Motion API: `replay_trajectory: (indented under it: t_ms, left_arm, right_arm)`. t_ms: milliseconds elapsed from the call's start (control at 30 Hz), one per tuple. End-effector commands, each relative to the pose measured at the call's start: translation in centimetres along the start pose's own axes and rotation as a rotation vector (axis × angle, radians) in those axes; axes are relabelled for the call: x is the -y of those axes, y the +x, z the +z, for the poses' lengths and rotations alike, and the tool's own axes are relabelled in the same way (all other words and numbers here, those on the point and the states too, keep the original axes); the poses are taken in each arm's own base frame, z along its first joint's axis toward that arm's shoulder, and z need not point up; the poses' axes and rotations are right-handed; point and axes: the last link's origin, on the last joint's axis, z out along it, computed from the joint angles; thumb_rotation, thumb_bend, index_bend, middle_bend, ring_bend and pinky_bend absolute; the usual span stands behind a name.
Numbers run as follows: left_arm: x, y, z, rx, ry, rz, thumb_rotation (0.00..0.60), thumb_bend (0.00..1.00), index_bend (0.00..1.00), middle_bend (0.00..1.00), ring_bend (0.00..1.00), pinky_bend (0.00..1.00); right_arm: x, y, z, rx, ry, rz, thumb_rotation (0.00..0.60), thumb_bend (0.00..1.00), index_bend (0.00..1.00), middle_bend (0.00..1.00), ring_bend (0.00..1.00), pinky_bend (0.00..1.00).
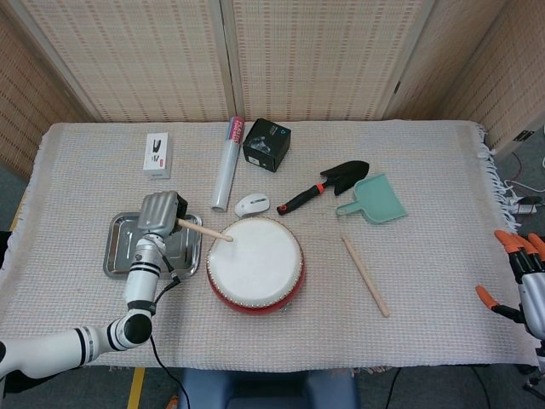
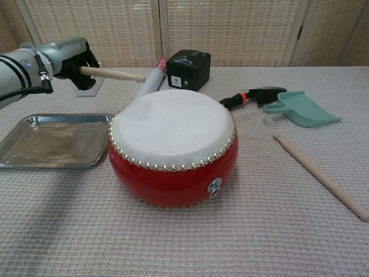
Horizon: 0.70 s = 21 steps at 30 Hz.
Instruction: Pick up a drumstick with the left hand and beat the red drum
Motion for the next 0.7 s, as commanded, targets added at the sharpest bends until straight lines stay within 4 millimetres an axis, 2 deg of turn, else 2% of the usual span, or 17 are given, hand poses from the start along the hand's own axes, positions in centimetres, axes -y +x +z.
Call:
replay_trajectory:
  t_ms: [33, 167, 333, 433, 567, 700]
  left_arm:
    - [0.3, -1.7, 0.0, 0.000, -0.034, 0.181, 0.600, 0.63, 0.97, 1.00, 0.98, 1.00]
    - [0.4, -2.6, -0.1, -0.001, -0.063, 0.292, 0.600, 0.63, 0.98, 1.00, 0.98, 1.00]
    - [-0.2, -0.6, -0.1, -0.017, -0.015, -0.018, 0.600, 0.62, 0.98, 1.00, 0.98, 1.00]
    - [-0.2, 0.4, 0.0, -0.009, -0.010, -0.118, 0.600, 0.62, 0.97, 1.00, 0.98, 1.00]
    - [0.0, -0.2, 0.1, 0.021, -0.015, -0.057, 0.600, 0.62, 0.97, 1.00, 0.98, 1.00]
    - [0.0, -2.3, 0.3, 0.044, -0.022, 0.124, 0.600, 0.62, 0.96, 1.00, 0.98, 1.00]
  right_arm:
    - [0.0, -0.1, 0.0, 0.005, -0.002, 0.000, 0.600, 0.24, 0.05, 0.10, 0.00, 0.05]
    - [0.0, -0.1, 0.0, 0.007, -0.003, -0.001, 0.600, 0.24, 0.05, 0.10, 0.00, 0.05]
    - [0.0, 0.0, 0.0, 0.004, -0.003, -0.001, 0.600, 0.24, 0.05, 0.10, 0.00, 0.05]
    - [0.0, 0.0, 0.0, 0.004, -0.003, 0.000, 0.600, 0.24, 0.05, 0.11, 0.00, 0.05]
    - [0.0, -0.1, 0.0, 0.006, -0.007, 0.002, 0.600, 0.24, 0.05, 0.10, 0.00, 0.05]
    - [0.0, -0.2, 0.1, 0.009, -0.006, 0.002, 0.600, 0.24, 0.05, 0.10, 0.00, 0.05]
